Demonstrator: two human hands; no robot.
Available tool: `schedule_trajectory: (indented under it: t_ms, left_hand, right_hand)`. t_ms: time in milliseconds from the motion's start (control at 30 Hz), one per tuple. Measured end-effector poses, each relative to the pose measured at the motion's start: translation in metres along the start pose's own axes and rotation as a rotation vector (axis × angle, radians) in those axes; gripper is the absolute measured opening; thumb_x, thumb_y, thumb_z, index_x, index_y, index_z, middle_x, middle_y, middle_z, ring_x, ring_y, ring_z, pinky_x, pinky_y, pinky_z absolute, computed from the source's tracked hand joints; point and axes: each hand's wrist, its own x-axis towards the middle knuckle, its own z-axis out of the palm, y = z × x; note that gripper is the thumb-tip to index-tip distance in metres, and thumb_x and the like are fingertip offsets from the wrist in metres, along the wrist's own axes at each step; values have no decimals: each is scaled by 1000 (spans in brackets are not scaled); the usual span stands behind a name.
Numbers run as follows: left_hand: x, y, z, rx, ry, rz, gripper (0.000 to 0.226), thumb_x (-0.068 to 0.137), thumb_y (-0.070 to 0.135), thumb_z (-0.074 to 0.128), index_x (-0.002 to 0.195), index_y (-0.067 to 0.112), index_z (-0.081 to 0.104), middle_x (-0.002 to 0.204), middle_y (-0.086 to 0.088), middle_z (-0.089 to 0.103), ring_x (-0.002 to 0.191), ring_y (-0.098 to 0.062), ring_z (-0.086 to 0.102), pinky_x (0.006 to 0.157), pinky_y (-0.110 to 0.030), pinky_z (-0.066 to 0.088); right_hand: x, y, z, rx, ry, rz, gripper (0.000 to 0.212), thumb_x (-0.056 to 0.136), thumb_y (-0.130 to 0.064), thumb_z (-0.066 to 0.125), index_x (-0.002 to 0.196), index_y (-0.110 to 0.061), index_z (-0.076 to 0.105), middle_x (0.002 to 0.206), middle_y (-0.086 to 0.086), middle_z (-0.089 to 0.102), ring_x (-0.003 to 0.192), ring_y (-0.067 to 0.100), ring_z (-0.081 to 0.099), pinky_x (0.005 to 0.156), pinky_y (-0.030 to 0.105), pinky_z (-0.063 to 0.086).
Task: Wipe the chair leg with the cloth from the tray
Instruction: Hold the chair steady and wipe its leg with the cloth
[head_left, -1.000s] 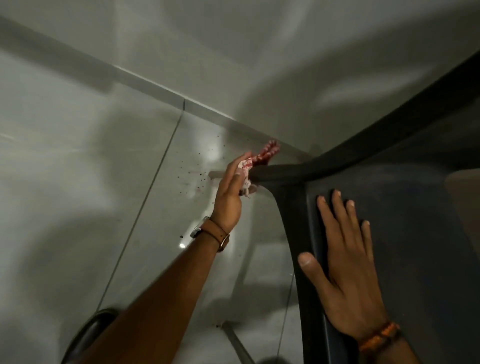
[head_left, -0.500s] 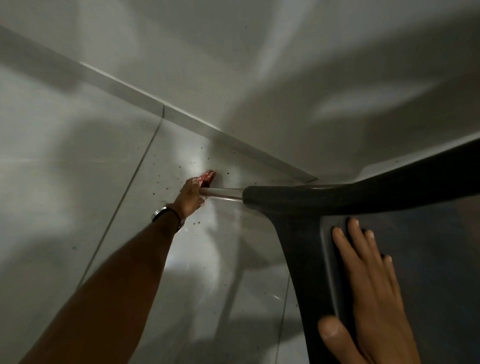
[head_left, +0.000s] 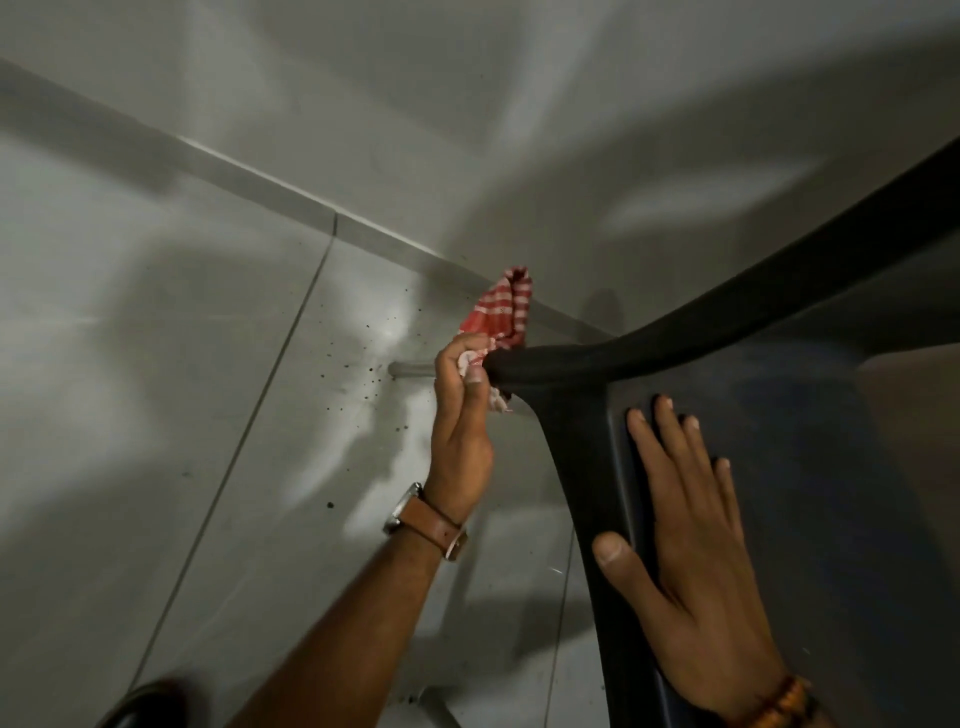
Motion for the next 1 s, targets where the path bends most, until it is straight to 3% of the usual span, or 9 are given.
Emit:
schedule_trajectory:
  t_ms: [133,200,300,433,567,700,833,900,1000]
  left_hand:
    - [39,-51,-28,68,42,-109,41,106,30,34,140,9,45,125,-10,62,97,-5,63,80,-17,55]
    - [71,-84,-52,132,15,-171,43,104,24,38,138,4,54,132,-19,66,100,-16,65,84,-26,59]
    - [124,-134,-88,211,-26,-391,46,101,28,46,137,2,58,141,-25,60,84,-20,60,48,-14,53]
    - [157,-162,-102,324,69,-655,39,106,42,37,114,15,64,99,-11,69,61,-15,61,45,-19,48]
    - [156,-142,-91,417,143,-652,37,107,15,39,122,-7,65,118,-29,69,85,-33,67,65,-31,57]
    - [98,-63,-50,376,153,-485,34,107,11,40,88,11,69,91,-15,65,48,-2,62,43,-3,46]
    - [10,0,-13,309,117,-110,38,108,24,40,143,21,55,124,3,71,99,4,71,79,-11,58]
    - [-14,13,-3,345,137,2,45,108,29,37,152,28,44,143,6,62,125,-1,61,100,-20,55]
    - [-7,-3,-8,317,156,26,53,106,40,34,154,17,43,148,-2,58,132,-12,58,106,-26,52]
  right_hand:
    - [-1,3,0,-11,6,-19,90,91,-89,21,168,-45,4,179,-19,-5,166,10,-9,132,56,-1]
    - [-1,4,1,0,15,-23,91,90,-89,23,168,-45,6,179,-19,-3,166,10,-7,131,56,0]
    - [2,8,4,-14,28,-29,96,85,-96,20,166,-49,5,178,-23,-4,166,7,-6,129,54,2]
    - [10,15,7,-51,30,-4,101,77,-103,14,164,-53,-2,176,-27,-8,164,4,-9,128,50,0]
    - [10,10,4,-46,15,-5,98,80,-100,15,164,-53,-1,177,-26,-8,165,4,-9,128,48,-3]
    - [5,6,-2,-47,-11,4,96,83,-97,19,165,-51,0,178,-24,-9,165,6,-10,130,51,-3]
    - [5,3,-4,-35,-40,20,96,81,-99,19,164,-54,-1,176,-27,-13,164,5,-14,131,52,-4]
    - [6,2,-4,-42,-59,25,96,79,-100,17,162,-56,-5,175,-28,-16,163,4,-17,132,52,-6]
    - [4,1,-3,-42,-43,12,97,81,-99,18,164,-53,-2,177,-26,-14,164,6,-14,132,55,-3]
